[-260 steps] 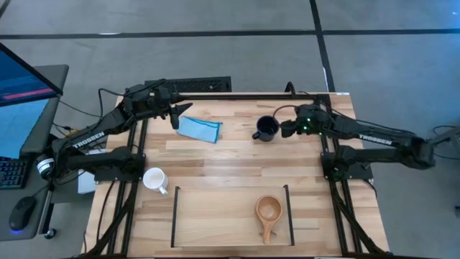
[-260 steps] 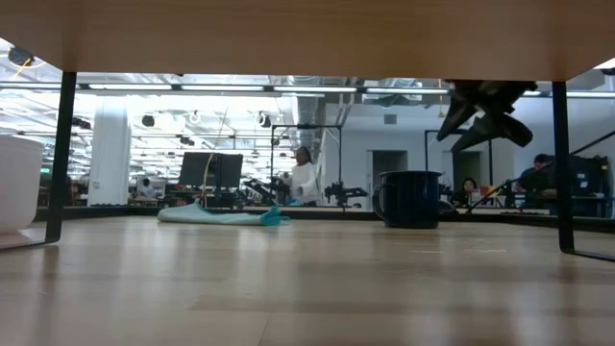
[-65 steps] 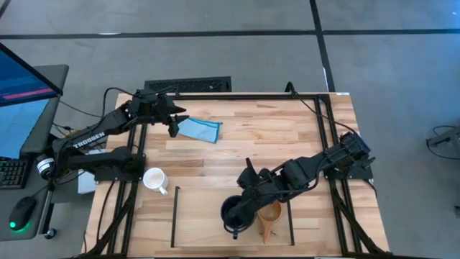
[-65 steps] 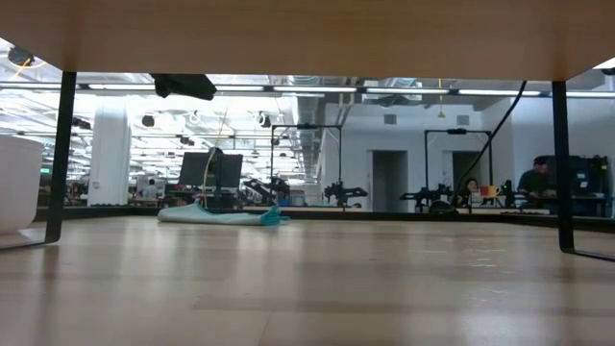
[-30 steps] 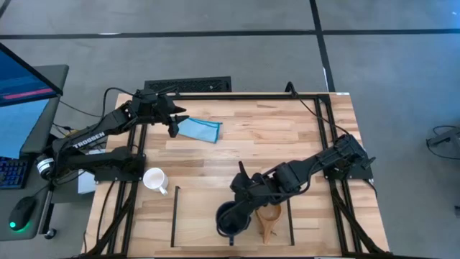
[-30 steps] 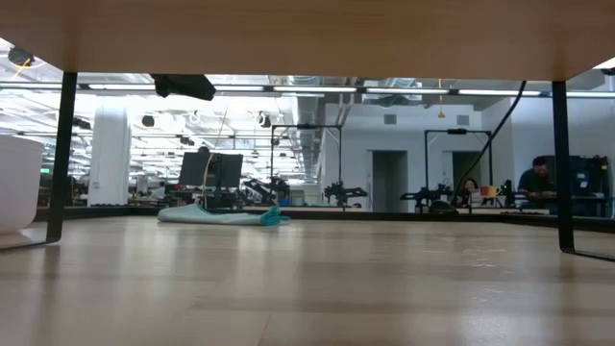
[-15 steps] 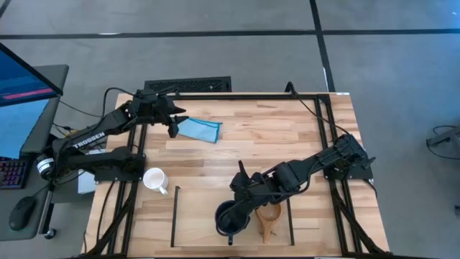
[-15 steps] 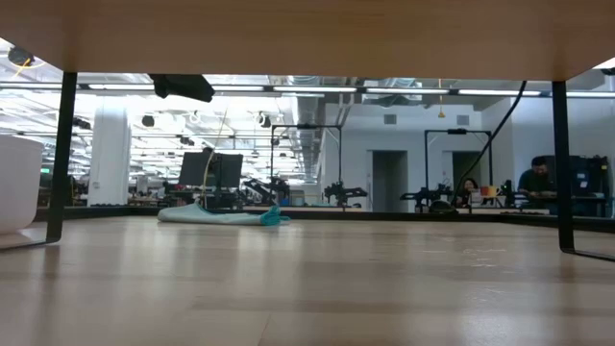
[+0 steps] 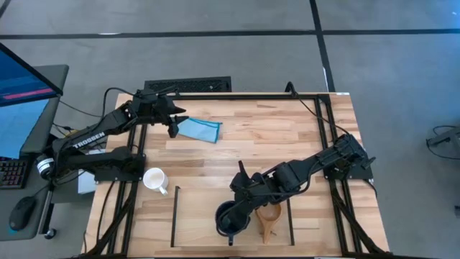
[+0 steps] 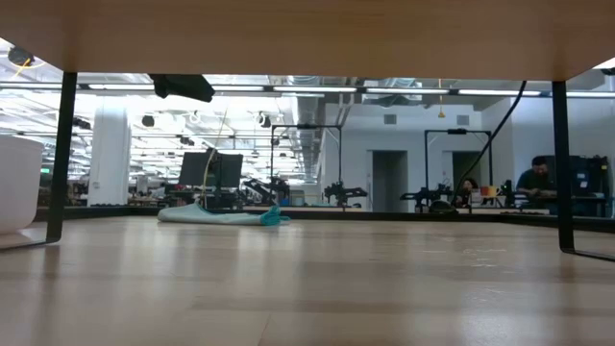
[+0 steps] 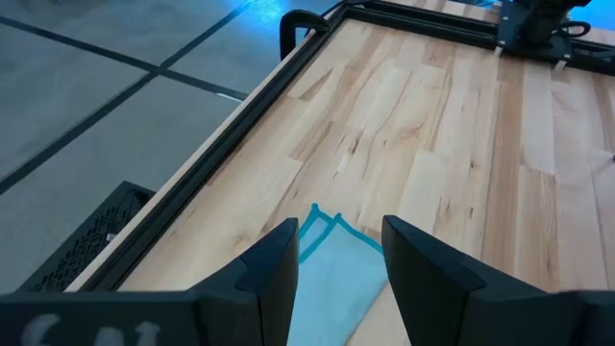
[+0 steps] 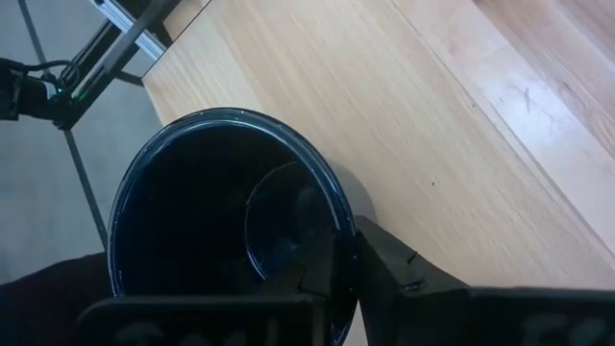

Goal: Stack small to large cups/mugs on shelf
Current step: Put the dark blue mug on the shelf

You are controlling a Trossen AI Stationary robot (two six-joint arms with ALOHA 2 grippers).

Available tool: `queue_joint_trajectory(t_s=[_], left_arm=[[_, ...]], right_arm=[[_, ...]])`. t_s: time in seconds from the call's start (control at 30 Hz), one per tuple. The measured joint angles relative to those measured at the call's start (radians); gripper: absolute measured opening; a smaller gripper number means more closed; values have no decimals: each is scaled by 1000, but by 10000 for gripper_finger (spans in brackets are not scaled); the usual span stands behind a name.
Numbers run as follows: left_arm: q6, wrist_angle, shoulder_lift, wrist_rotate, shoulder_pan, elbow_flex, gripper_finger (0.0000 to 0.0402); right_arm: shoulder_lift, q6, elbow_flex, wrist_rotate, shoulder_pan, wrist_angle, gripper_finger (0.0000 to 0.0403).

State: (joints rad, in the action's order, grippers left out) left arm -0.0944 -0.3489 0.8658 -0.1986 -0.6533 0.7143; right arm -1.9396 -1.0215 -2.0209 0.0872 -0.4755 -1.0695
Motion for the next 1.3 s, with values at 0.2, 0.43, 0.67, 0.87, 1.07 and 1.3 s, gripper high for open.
queue_joint_trajectory(t_s=[0.2,0.43,0.67,0.87,1.07,1.3], left_arm=[[0,1,0,0,0,0,142],[0,1,0,0,0,0,142],[0,2,0,0,0,0,142],[-3,3,0,1,0,0,142],[-3,3,0,1,0,0,142],[-4,3,0,2,0,0,142]], right_arm=[[0,0,0,-8,0,0,51],[0,0,0,-8,0,0,52],[0,-1,0,-8,0,-1,52],[0,-8,0,-9,0,0,52],[0,-18,0,-9,0,-1,52],[0,-19,0,-11,0,0,52]])
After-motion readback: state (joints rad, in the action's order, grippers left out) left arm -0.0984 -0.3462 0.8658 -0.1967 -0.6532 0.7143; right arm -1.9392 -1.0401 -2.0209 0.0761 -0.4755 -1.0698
